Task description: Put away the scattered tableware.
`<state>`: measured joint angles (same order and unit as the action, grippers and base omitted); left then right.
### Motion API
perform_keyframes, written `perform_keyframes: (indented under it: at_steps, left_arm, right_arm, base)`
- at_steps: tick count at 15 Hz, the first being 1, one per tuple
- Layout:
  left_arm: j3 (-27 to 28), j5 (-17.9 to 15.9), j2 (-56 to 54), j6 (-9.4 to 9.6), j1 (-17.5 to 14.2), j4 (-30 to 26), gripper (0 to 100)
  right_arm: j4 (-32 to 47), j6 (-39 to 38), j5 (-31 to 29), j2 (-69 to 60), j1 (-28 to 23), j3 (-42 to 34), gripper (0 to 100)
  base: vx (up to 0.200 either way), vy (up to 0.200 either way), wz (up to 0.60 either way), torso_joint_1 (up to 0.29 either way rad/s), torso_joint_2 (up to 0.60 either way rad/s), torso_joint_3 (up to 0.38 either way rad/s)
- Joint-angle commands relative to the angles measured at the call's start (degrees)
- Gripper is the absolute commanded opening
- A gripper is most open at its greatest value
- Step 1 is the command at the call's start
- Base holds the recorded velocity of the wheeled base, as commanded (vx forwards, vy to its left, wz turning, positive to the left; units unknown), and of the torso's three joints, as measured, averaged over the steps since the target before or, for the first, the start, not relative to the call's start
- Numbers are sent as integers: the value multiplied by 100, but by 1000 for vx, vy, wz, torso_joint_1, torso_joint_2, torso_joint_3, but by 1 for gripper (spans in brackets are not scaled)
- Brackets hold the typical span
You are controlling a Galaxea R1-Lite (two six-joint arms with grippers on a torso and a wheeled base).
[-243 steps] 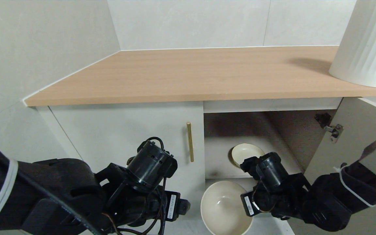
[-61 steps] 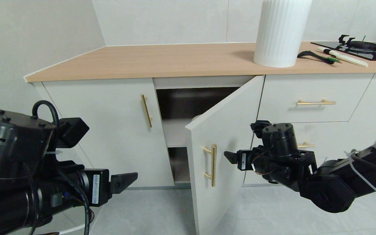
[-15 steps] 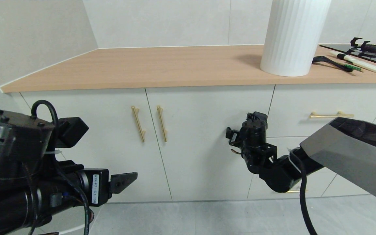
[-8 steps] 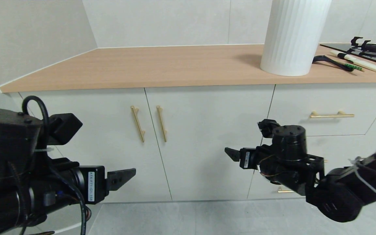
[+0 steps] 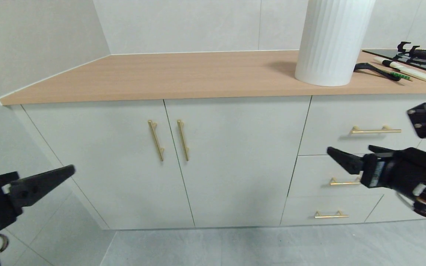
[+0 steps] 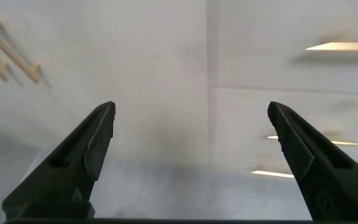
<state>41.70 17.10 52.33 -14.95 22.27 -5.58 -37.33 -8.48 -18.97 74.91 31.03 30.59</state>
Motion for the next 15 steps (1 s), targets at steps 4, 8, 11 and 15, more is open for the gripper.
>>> perform_keyframes:
  at_steps: [4, 8, 11, 15]
  left_arm:
    - [-541, -5, -3317, 1521, -1164, -92, 100]
    - [-532, -5, -4398, 1626, -1638, -593, 100]
    - [-708, -5, -4908, 1723, -2095, -663, 100]
    - [-1112, 4, -5181, 1802, -2280, -628, 100]
  right_arm:
    - [2072, 708, -63, -4670, -1318, -967, 100]
    - [3583, 848, -54, -6568, -1872, -967, 100]
    - [3944, 734, -204, -6911, -2109, -1099, 100]
    - [3996, 664, -221, -7201, -2997, -1292, 100]
  base:
    - [0, 0, 0, 0, 0, 0]
    - [0, 0, 0, 0, 0, 0]
    - [0, 0, 0, 0, 0, 0]
    - [0, 0, 0, 0, 0, 0]
